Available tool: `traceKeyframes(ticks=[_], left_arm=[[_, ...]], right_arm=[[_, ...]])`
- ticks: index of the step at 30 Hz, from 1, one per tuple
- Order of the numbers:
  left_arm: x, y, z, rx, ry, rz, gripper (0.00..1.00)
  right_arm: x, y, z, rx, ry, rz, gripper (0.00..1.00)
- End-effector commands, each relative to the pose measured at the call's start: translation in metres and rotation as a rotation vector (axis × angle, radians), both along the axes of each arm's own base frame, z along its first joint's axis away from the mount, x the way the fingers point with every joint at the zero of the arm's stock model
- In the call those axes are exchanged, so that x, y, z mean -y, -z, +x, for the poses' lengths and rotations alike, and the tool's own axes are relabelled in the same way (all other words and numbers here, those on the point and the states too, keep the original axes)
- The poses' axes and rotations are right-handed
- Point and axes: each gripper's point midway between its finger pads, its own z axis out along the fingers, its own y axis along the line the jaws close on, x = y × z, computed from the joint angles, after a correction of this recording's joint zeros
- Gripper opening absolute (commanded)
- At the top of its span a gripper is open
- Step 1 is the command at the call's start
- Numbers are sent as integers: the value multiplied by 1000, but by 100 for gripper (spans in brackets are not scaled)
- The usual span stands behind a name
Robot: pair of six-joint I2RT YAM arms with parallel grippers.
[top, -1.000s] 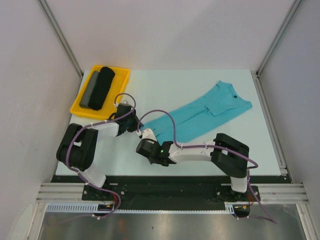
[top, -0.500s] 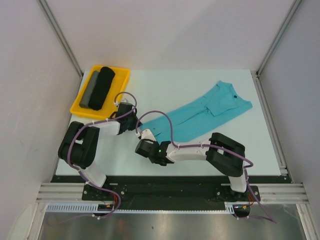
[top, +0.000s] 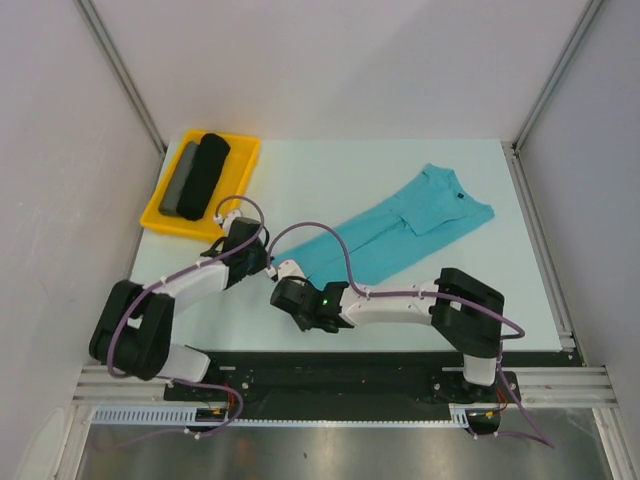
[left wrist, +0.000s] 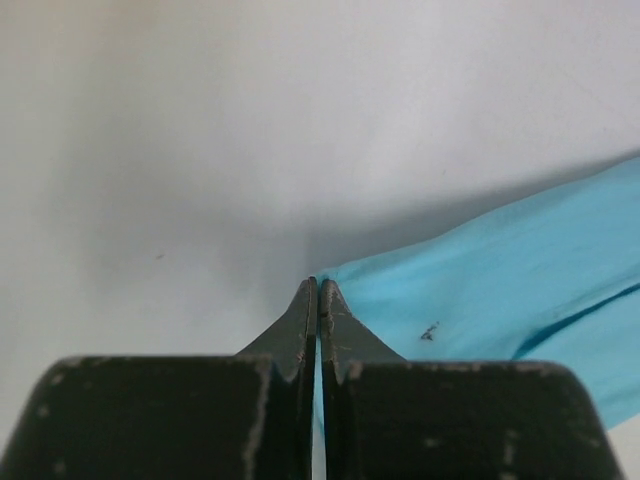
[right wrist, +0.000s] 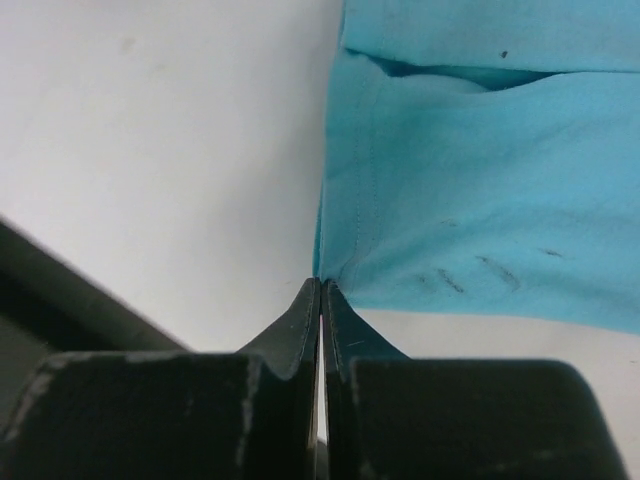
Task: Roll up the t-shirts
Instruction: Roll the T-shirt to the center of the board.
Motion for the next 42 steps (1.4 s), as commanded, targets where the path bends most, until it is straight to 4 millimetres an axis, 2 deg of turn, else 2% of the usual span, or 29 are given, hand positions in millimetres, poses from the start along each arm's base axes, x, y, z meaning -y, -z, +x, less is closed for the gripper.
traceKeyframes(ticks=[1, 4, 7, 9, 10, 12, 13, 15, 17, 18, 20, 21, 22, 23, 29, 36, 42], left_arm=[[-25, -21, -20, 40, -74, 47, 0], [-25, -30, -25, 61, -57, 52, 0], [-21, -32, -24, 50, -41, 72, 0], [-13, -32, -18, 34, -27, 89, 0], [-8, -40, -10, 47, -25, 87, 0], [0, -30, -8, -5, -5, 121, 0], [7, -39, 1, 11, -7, 118, 0], [17, -32, 4, -18, 12, 127, 0], [29, -39, 13, -4, 22, 103, 0], [34, -36, 15, -14, 29, 104, 0], [42, -43, 25, -6, 29, 95, 0], [46, -36, 25, -30, 40, 105, 0], [52, -43, 32, -14, 39, 91, 0], [57, -42, 32, -19, 47, 92, 0], [80, -40, 44, -23, 48, 65, 0], [93, -35, 55, -20, 67, 53, 0], [98, -37, 59, -4, 83, 44, 0]], right_arm=[[-21, -32, -23, -52, -73, 108, 1], [-20, -34, -29, -81, -73, 117, 1], [-15, -39, -23, -85, -53, 121, 0], [-11, -43, -18, -87, -37, 127, 0], [-10, -44, -16, -87, -29, 128, 0], [-6, -46, -12, -81, -14, 126, 0], [-3, -45, -8, -81, 1, 121, 0], [2, -42, -3, -86, 17, 111, 0], [7, -40, 4, -87, 40, 111, 0], [12, -38, 6, -90, 51, 105, 0], [21, -39, 14, -91, 89, 112, 0], [26, -36, 17, -95, 105, 112, 0], [32, -39, 24, -95, 131, 122, 0], [35, -40, 28, -92, 146, 129, 0], [60, -28, 41, -98, 248, 131, 0], [78, -15, 47, -109, 322, 128, 0], [86, -16, 54, -104, 352, 135, 0]])
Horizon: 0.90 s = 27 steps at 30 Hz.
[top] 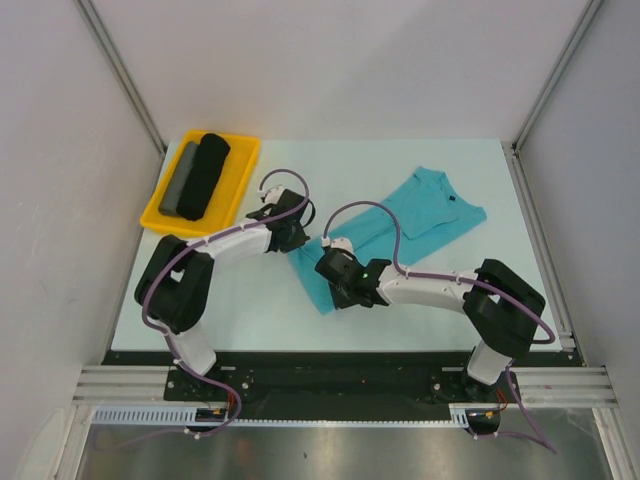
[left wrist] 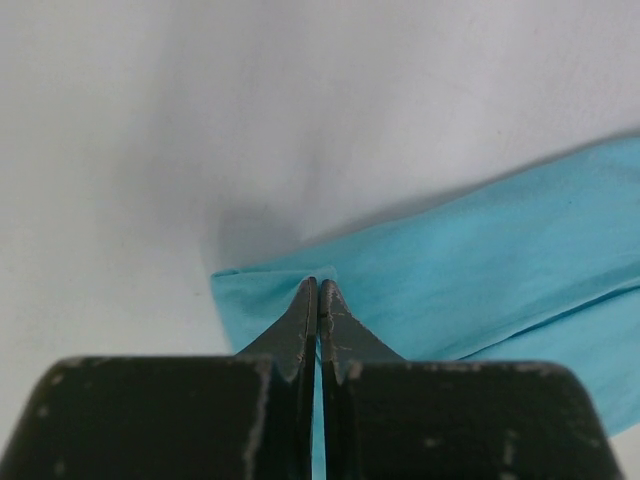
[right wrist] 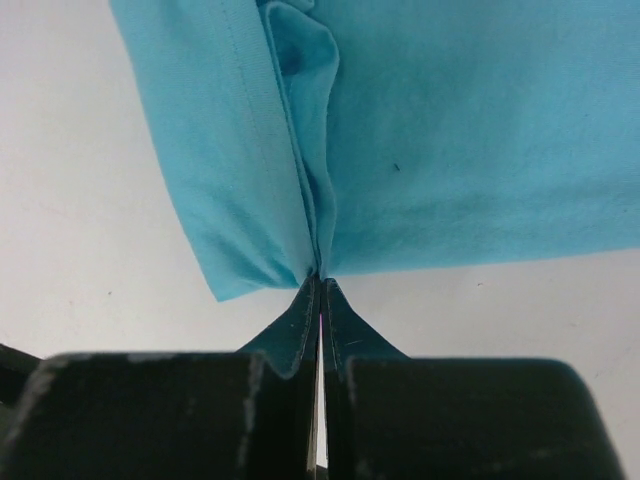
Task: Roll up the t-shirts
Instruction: Roll the T-shirt to the center of the board.
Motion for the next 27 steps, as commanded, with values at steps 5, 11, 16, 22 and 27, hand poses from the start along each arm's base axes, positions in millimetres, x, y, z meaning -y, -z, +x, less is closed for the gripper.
traceKeyframes(ticks=[5, 11, 16, 22, 27], left_arm=[[21, -24, 23, 79, 23, -59, 2], [26, -21, 30, 82, 38, -52, 5], [33, -20, 33, 83, 67, -65, 5], [43, -22, 33, 102, 125, -93, 19], [44, -41, 31, 171, 164, -122, 58]], right_arm=[[4, -22, 20, 57, 65, 59, 0], [10, -20, 25, 59, 76, 47, 0], [14, -17, 28, 57, 85, 40, 0], [25, -16, 30, 67, 105, 14, 1], [31, -15, 29, 63, 113, 0, 3]])
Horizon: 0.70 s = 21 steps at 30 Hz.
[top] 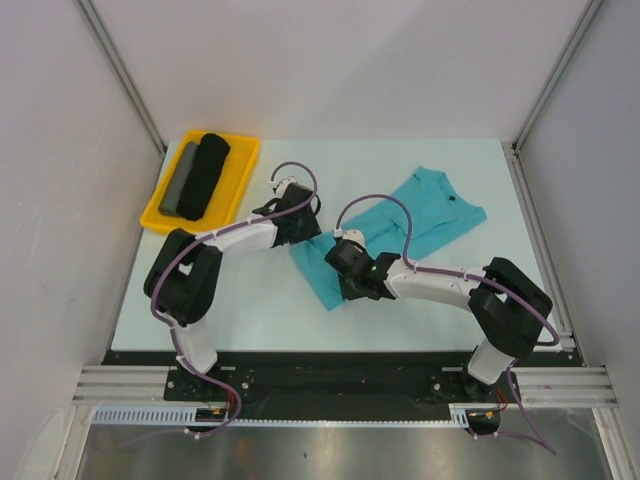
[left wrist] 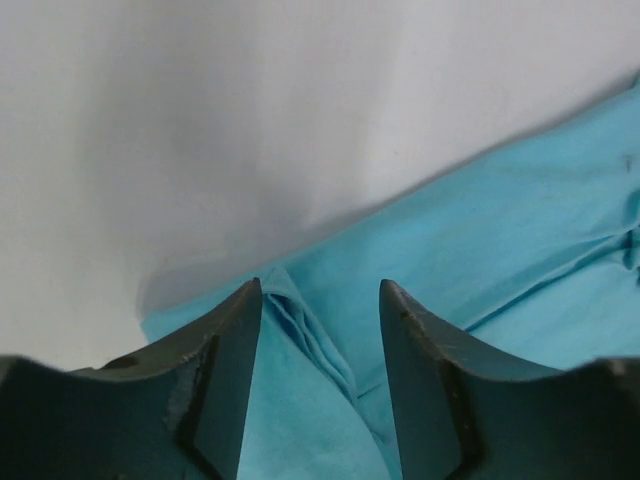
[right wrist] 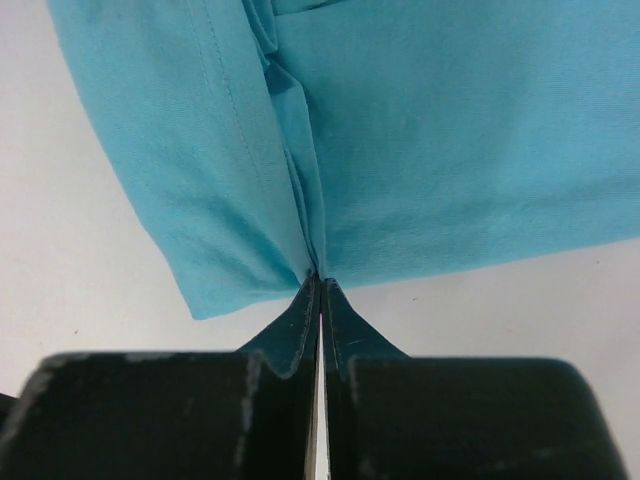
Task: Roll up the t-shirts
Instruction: Roll the T-shirt to the center of the board.
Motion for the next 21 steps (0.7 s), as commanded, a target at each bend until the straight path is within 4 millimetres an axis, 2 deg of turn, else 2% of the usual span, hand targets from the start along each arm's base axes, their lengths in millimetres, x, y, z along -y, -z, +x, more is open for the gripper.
traceKeyframes(ticks=[1, 2, 4, 5, 6, 7, 8, 9, 11, 12, 14, 17, 21], left_arm=[[10, -40, 7, 131, 63, -53, 63], [6, -53, 5, 162, 65, -57, 66], [-1, -63, 3, 196, 77, -42, 70], [-7, -63, -2, 197, 73, -32, 71], [-13, -73, -7, 216, 65, -35, 71], [-15, -75, -11, 224, 70, -36, 71], [-20, -67, -20, 211, 73, -29, 71], [-23, -72, -25, 221, 75, -36, 66], [-26, -57, -39, 181, 98, -34, 58], [-25, -53, -44, 169, 113, -40, 47], [-20, -38, -55, 131, 147, -69, 32], [-6, -24, -67, 99, 195, -120, 14], [11, -16, -73, 80, 244, -168, 8]], right_arm=[[11, -12, 5, 42, 28, -9, 3], [14, -12, 5, 48, 33, -13, 4], [17, -14, 5, 54, 33, -19, 8], [18, -15, 4, 56, 30, -20, 10], [18, -17, 5, 59, 27, -17, 16], [18, -18, 5, 61, 24, -15, 19], [18, -19, 5, 60, 22, -11, 22], [18, -21, 4, 60, 20, -7, 28], [20, -28, 4, 72, 22, 0, 34], [20, -33, 4, 80, 22, 7, 41], [17, -47, 7, 104, 11, 53, 43], [-3, -57, 15, 133, -39, 135, 47], [-14, -51, 28, 125, -50, 184, 49]])
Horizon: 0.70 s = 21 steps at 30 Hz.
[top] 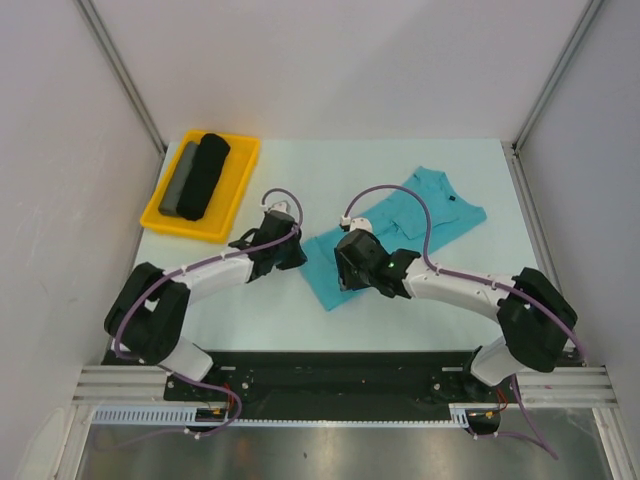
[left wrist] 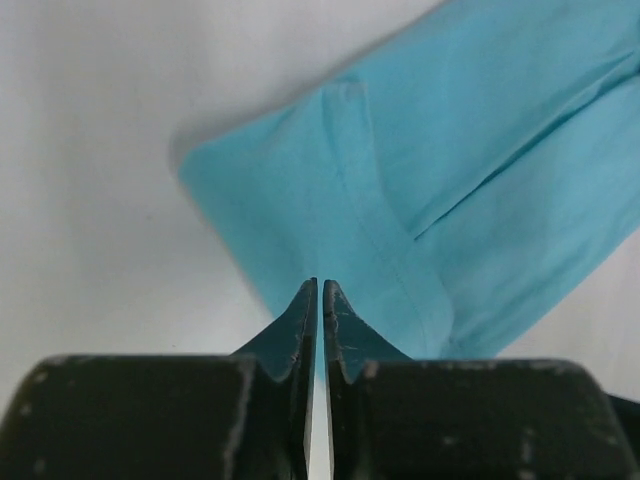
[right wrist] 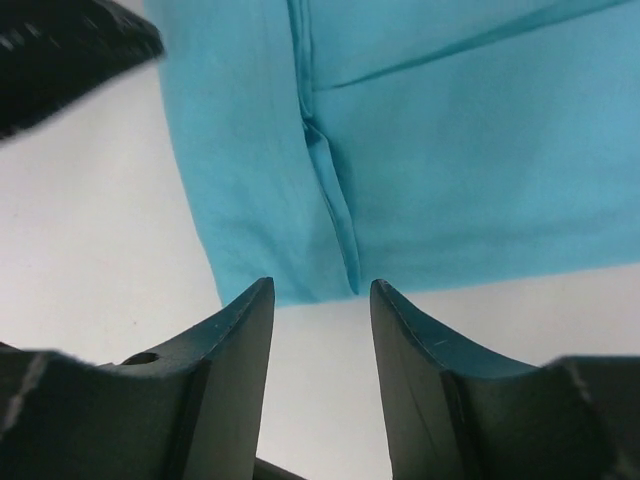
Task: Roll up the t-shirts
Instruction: Roll the T-shirt to the center of the board.
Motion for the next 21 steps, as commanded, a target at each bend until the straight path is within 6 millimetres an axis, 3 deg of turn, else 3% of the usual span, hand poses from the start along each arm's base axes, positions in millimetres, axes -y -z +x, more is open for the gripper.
traceKeyframes(ticks=[1, 5, 8, 14, 18, 20, 21], left_arm=[[32, -3, -2, 7, 81, -112, 7], [43, 8, 2, -10, 95, -141, 7], [45, 24, 3, -47, 95, -129, 6], [49, 41, 4, -77, 97, -122, 8], [47, 26, 8, -34, 103, -123, 19], [45, 17, 7, -18, 104, -121, 25], [45, 3, 7, 11, 108, -132, 28]], right_arm=[[-22, -2, 19, 15, -41, 95, 47], [-31, 1, 41, 31, -18, 144, 43], [-36, 7, 51, 31, -14, 152, 47], [-38, 33, 53, -13, -8, 121, 49], [-16, 53, 56, -51, 69, 44, 39], [-9, 54, 55, -61, 83, 26, 38], [-8, 49, 56, -54, 85, 30, 38]])
